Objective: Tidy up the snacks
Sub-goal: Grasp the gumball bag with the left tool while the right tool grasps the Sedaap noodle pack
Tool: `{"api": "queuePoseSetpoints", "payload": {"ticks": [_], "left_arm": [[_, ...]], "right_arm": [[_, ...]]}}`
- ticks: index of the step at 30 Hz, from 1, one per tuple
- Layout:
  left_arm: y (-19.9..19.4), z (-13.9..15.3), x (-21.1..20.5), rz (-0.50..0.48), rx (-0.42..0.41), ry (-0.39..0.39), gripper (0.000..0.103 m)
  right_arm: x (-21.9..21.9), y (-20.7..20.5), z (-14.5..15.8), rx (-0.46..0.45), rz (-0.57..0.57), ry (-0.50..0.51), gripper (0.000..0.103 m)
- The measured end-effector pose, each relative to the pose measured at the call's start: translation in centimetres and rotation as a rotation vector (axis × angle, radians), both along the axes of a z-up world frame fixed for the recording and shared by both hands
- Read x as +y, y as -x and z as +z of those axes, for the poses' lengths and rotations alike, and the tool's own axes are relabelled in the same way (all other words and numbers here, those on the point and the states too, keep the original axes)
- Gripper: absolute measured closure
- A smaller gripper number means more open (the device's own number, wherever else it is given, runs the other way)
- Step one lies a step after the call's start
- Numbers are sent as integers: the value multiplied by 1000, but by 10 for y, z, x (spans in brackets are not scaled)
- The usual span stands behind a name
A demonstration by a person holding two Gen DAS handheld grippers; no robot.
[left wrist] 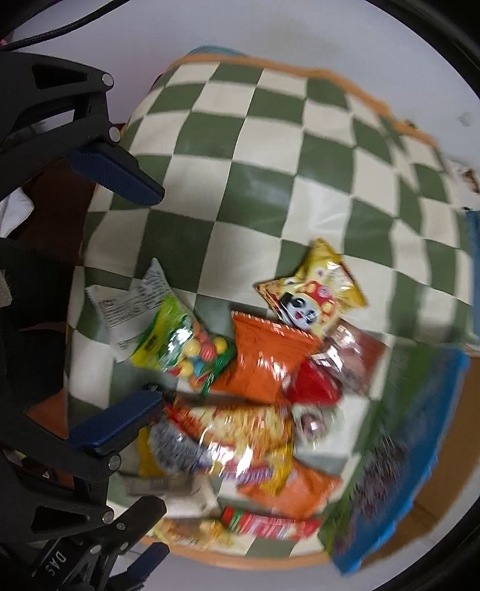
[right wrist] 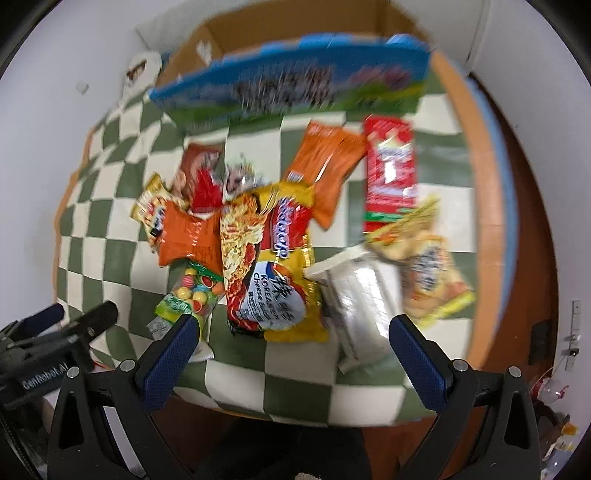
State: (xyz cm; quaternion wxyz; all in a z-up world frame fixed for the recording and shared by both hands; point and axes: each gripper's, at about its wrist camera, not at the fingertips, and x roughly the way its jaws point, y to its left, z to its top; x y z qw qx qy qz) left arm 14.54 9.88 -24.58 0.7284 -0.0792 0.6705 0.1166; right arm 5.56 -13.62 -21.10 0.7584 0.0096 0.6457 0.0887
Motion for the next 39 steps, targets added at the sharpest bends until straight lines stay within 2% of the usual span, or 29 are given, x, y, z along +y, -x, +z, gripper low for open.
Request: {"api": "queuePoseSetpoints", "payload": {"ticks": [5,11,14,15,21,24,28,30,31,32,36,39], "left_arm": [[-19,-25,17,34,10,30,2],[-17,-50,20,8,57,87,2],[-12,-61,20,-17,69,98,4],[-10,-65,21,-28,68,98,4],[1,-68,6,-177,52,95,4],[5,-72,-6,-263,59,86,4],[9,-96,-30,-394,110,59,4],[13,-114,-41,-440,140,62,11],[14,-124,-43,-453,151,71,30],[16,-134,-44,-451,170,94,42],[29,-143,-28,-355,135,152,51],[38,-144,-8,-280,95,135,52]], "right_arm": [[19,-31,-54,72,-14,8,0],[39,-50,-95,138,-30,25,1],[49,-51,-112,181,-10,21,11],[52,-50,-116,188,-1,20,17],[48,-44,-113,184,-12,-8,28],[45,-40,-107,170,-19,3,29],[40,-34,-102,186,-34,5,29],[38,-32,-102,192,-40,17,29],[39,-34,-104,196,-44,23,29],[40,-35,-105,201,-47,25,29],[48,-31,-110,217,-47,35,29],[49,-41,-117,239,-57,31,27]]}}
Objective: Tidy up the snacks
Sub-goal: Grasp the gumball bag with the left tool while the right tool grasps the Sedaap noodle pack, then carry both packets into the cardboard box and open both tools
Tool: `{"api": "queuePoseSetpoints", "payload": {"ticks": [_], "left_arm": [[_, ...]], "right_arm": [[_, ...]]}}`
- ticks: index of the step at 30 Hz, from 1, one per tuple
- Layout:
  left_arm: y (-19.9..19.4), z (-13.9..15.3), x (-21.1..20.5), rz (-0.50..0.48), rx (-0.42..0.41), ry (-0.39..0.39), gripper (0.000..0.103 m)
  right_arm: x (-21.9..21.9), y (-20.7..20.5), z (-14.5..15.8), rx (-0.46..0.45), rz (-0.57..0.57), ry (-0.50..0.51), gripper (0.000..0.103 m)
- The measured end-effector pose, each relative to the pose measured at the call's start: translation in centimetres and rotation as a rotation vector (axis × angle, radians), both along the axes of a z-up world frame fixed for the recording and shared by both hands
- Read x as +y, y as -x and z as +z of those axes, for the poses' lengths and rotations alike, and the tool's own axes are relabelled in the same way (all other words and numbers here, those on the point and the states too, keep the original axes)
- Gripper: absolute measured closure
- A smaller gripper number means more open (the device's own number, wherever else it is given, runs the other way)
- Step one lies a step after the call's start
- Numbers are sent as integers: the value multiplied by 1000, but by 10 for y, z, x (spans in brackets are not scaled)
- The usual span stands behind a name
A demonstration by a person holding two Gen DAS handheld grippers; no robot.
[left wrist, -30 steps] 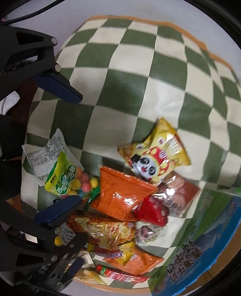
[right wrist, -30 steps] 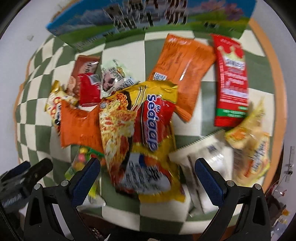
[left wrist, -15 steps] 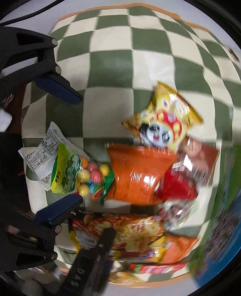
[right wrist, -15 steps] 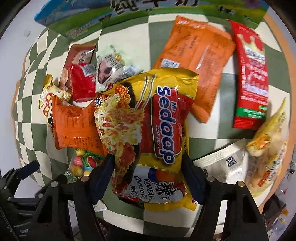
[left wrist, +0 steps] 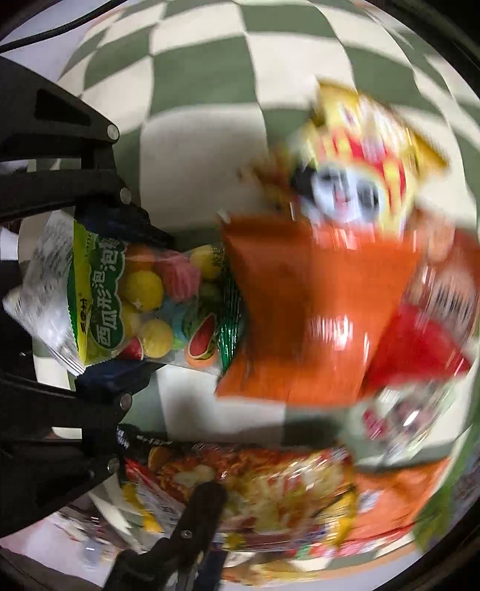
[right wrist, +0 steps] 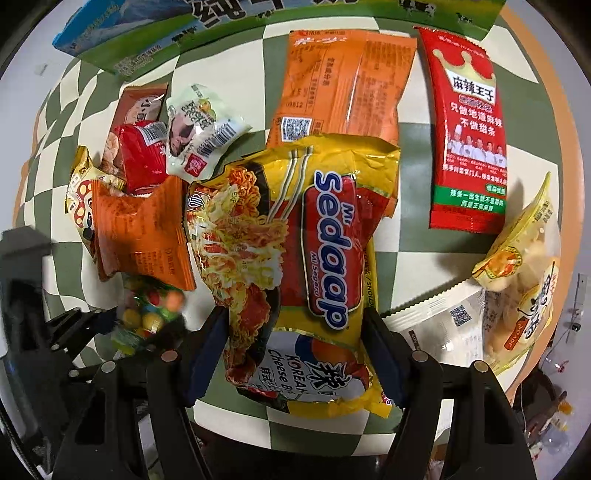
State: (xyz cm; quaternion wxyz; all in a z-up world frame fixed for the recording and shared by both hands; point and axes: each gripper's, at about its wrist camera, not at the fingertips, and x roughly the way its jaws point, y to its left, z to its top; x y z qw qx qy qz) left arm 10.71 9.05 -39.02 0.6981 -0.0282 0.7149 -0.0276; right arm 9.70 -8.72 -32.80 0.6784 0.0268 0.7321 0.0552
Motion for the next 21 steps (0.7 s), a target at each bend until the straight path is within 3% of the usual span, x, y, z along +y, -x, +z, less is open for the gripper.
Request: {"api": "queuePoseSetpoints", "payload": {"ticks": [6,9,10,15,16,18,21], "left_arm": [[33,-28,31,130,-10,37,50],[52,-35,28,119,-44,17,51],[43,-22,28,115,-53,15,52],[93,-15,19,118,-100,18,53],[86,-8,19,123,-105,16,53],[108,-6,22,135,-122,23,53],[107,19,35,159,-142,33,53]], "right_arm": [[6,-15,-37,47,-25,14,10],[15,-12,-43,27,-33,68,12],[19,-10,-43,18,-37,76,14],[19,11,-32,-21,-80,52,15],[17,13,-28,-30,-80,46,15],[14,22,-18,-38,-81,16,15],[17,33,-2,-55,-64,-43,15]]}}
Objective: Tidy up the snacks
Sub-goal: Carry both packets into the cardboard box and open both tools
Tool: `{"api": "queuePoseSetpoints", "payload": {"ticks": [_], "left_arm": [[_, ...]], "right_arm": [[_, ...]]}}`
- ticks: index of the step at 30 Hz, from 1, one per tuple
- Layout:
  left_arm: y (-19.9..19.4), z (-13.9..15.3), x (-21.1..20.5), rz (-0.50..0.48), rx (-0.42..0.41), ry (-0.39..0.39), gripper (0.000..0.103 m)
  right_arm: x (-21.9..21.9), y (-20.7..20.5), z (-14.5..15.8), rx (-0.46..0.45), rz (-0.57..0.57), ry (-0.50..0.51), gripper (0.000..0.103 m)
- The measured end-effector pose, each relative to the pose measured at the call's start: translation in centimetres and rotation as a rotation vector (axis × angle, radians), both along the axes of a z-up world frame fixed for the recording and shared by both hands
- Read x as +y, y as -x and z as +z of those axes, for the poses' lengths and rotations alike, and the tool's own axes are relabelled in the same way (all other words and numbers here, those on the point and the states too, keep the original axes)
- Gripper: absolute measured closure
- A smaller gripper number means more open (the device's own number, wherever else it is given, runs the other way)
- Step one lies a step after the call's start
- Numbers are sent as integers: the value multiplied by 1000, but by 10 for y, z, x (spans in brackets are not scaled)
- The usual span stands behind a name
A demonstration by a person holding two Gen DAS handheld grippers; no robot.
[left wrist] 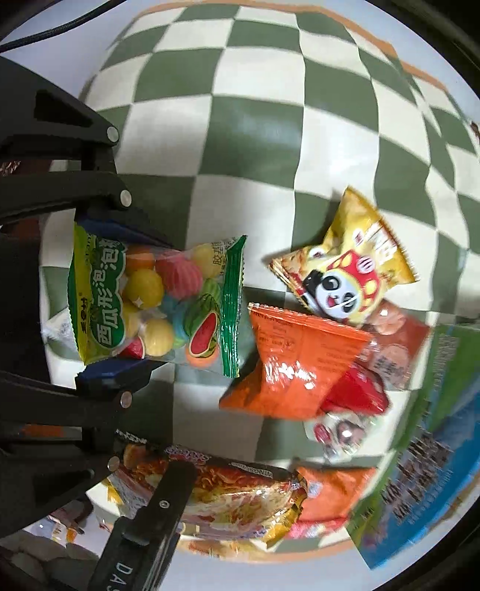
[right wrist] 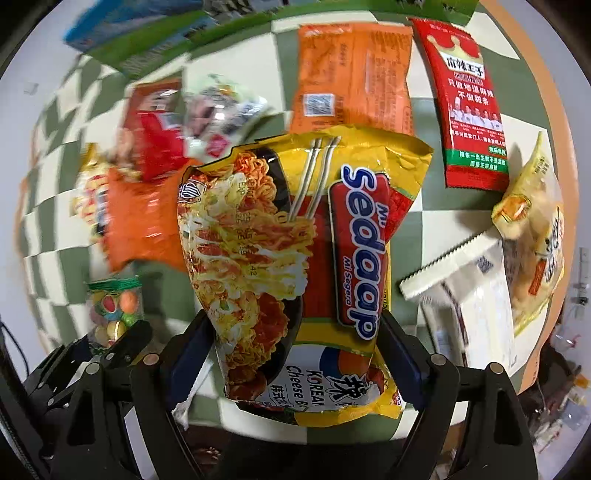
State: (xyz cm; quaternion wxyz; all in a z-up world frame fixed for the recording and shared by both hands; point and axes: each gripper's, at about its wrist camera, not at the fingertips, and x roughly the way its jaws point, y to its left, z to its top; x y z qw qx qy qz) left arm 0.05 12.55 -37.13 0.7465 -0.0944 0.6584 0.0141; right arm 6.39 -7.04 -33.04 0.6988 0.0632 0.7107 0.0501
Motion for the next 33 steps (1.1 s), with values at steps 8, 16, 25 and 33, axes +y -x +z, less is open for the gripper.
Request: {"api": "queuePoseSetpoints", "payload": {"ticks": [8,16,25,33], "left_arm": [[-4,90,-4,54,-159,42,53],[-171,224,-48,36,-344,63,53],[-337,228,-81,22,-260,72,53],[-408,184,-81,50,-142,87,53]], "right_arm": [[-21,-15,84,-89,75,-149,15],[-65,-104,184,-253,88,-225,15],[-82,-255,185,-272,62,-168,15],[-92,-345,133,-163,22,-151,15]]}}
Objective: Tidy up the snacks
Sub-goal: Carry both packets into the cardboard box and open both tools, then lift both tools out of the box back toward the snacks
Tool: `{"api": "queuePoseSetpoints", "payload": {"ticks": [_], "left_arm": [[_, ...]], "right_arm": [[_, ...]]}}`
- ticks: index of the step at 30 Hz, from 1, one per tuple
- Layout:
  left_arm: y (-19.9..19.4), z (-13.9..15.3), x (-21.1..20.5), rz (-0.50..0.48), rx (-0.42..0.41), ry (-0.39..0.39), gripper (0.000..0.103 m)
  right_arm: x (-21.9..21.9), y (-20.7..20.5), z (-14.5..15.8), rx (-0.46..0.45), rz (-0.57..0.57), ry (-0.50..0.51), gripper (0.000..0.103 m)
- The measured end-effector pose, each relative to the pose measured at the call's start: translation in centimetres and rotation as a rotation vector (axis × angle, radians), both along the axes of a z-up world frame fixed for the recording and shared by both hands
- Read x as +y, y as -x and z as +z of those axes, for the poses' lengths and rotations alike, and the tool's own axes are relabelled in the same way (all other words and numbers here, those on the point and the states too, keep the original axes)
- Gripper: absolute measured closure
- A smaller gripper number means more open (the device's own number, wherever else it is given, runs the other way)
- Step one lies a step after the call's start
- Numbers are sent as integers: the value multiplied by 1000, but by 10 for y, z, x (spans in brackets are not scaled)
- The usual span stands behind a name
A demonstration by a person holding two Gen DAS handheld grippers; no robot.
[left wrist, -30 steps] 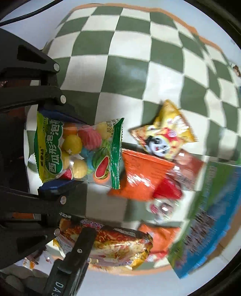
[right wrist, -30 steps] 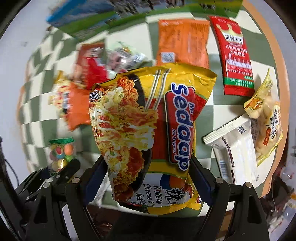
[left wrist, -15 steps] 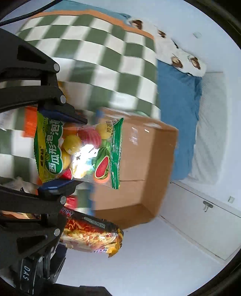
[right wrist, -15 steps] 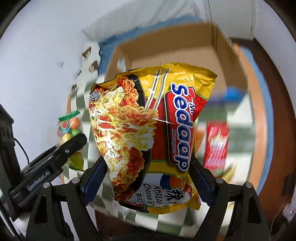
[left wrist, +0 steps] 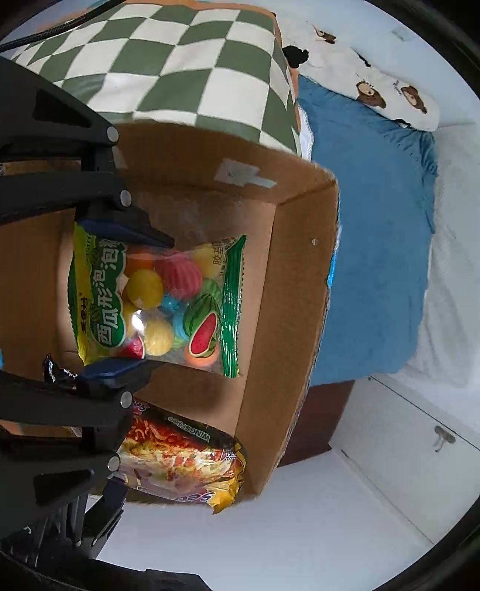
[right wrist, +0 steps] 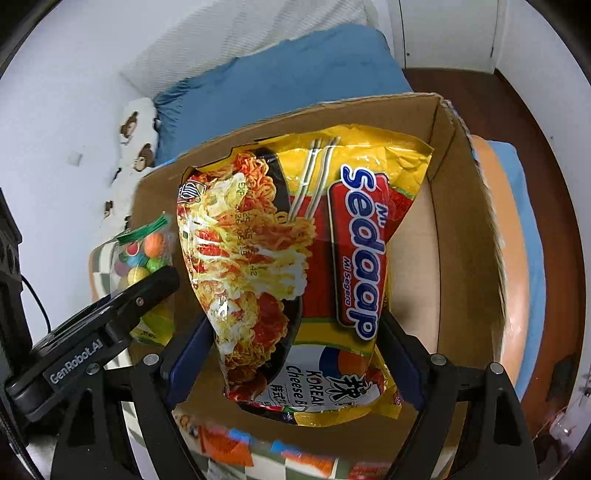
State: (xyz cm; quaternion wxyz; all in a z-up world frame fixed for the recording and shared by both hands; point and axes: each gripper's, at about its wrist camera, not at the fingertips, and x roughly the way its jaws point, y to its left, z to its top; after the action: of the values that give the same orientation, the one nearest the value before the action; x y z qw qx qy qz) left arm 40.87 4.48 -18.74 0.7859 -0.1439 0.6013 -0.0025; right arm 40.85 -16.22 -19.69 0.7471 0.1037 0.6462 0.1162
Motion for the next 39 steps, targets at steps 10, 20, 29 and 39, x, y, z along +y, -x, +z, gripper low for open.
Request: {"api": "queuePoseSetpoints", "payload": {"ticks": [10,20,29,39], "left_arm": [[-32,-35,-3,0,92,-3,53],[-37,-27,-6,-14,41,-41,15],[-2,-9,0,6,-44,-110,11],[65,37,3,55,-185,-221,11]], "right_arm": [[20,-56,-61,104,9,21,15],[14,-72,-64,84,22,27,8],[13,-46,-44,19,46,96,7],[-6,13,-3,-150,47,180,7]]}}
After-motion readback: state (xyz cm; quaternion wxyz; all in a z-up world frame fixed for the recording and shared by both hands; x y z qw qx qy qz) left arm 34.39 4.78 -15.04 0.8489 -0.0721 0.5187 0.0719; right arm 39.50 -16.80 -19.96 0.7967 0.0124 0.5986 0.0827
